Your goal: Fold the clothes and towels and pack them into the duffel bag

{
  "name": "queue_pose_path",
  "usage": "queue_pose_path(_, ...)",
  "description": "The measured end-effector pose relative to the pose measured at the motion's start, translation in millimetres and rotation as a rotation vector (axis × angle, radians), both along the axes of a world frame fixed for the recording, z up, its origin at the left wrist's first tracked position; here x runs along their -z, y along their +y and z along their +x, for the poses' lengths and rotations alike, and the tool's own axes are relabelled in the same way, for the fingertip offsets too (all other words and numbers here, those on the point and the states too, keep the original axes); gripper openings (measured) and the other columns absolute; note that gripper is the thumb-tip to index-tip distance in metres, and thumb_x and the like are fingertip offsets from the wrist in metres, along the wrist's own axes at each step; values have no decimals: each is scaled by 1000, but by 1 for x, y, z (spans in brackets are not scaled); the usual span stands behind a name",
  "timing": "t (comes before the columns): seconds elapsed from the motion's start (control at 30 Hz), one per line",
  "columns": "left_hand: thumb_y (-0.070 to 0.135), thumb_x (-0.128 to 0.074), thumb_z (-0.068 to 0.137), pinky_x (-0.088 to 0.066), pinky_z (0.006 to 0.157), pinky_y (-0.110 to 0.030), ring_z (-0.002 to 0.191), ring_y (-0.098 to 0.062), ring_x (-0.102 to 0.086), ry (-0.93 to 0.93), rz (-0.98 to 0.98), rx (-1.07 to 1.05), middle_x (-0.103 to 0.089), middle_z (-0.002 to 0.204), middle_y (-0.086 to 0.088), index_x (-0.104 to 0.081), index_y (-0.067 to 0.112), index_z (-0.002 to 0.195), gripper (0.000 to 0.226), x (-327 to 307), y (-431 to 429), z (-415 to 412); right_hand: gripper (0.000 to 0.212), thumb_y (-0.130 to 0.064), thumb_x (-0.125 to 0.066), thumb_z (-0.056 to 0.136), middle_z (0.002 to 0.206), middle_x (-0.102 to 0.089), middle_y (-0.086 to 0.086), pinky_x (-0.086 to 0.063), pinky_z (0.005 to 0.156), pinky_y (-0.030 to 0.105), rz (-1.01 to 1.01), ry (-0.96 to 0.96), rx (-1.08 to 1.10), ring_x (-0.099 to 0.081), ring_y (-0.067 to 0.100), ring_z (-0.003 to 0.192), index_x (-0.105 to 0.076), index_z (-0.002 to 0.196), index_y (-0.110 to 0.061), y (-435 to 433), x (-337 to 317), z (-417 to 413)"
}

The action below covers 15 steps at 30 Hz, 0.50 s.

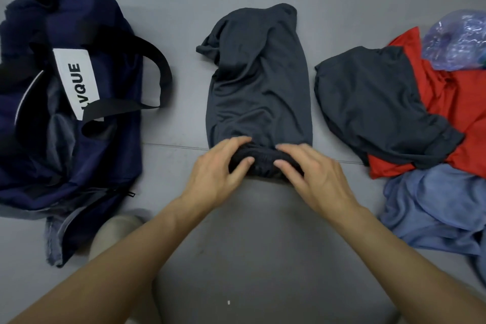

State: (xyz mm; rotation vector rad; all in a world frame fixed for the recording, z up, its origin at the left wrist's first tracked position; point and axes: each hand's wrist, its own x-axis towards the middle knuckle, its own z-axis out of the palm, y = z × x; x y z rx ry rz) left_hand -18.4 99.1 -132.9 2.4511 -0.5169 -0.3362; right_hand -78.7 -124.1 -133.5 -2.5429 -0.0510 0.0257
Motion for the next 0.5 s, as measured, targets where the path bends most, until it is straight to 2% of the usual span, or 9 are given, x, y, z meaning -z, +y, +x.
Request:
queue_pose_path(0.07, 41, -57, 97, -51, 93, -38, 115, -14, -59, 2, -10, -34, -63, 127, 8, -55, 28, 136, 40, 1, -2, 10, 38, -35, -57, 100, 122, -59, -1, -55, 76, 40, -10, -80, 41, -63, 24, 100, -57, 137, -24, 1, 1, 8)
queue_pose_path(0.17, 40, -59, 98, -53, 88, -40, 112, -16, -59, -13, 48, -53, -58, 128, 9, -55, 30, 137, 41, 5, -8, 19, 43, -15, -62, 97, 143, -51, 9, -47, 98, 45, -145, -168, -12, -51, 30, 127, -57, 140, -21, 5, 11, 10)
queue_pose_path(0.23, 41, -60, 98, -56, 80, -42, 104, -20, -62, -30, 109, -52, -53, 131, 7, -57, 31, 135, 38, 7, -10, 22, 41, -23, -58, 101, 155, -42, 9, -39, 108, 49, -221, -146, -92, -36, 32, 144, -56, 141, -22, 6, 21, 5)
queue_pose_path(0.3, 36, -63, 97, -57, 78, -45, 102, -24, -62, -151, 151, 6, -51, 138, 1, -64, 29, 127, 31, 11, -10, 23, 55, -48, -49, 102, 163, -27, 6, -28, 118, 52, -273, -24, -141, -18, 31, 152, -43, 151, -25, 4, 30, -1)
queue_pose_path(0.4, 19, -67, 96, -47, 101, -47, 129, -33, -51, -392, 165, 173, -50, 148, -9, -69, 23, 126, 30, 22, -6, 23, 83, -68, -48, 93, 168, -12, 3, -18, 122, 54, -351, 90, -189, -5, 30, 155, -20, 159, -27, -1, 39, -4)
queue_pose_path(0.43, 21, -65, 97, -44, 105, -48, 136, -33, -47, -412, 155, 236, -51, 149, -9, -67, 22, 131, 34, 25, -4, 22, 86, -69, -48, 91, 168, -12, 3, -18, 122, 54, -355, 97, -188, -5, 30, 155, -18, 160, -27, -2, 40, -3)
queue_pose_path(0.5, 42, -59, 98, -40, 111, -49, 144, -30, -40, -329, 178, 338, -47, 154, -7, -54, 21, 145, 52, 30, 3, 21, 81, -63, -50, 92, 167, -18, 2, -20, 122, 53, -337, 84, -166, -10, 29, 154, -22, 159, -27, -2, 39, 0)
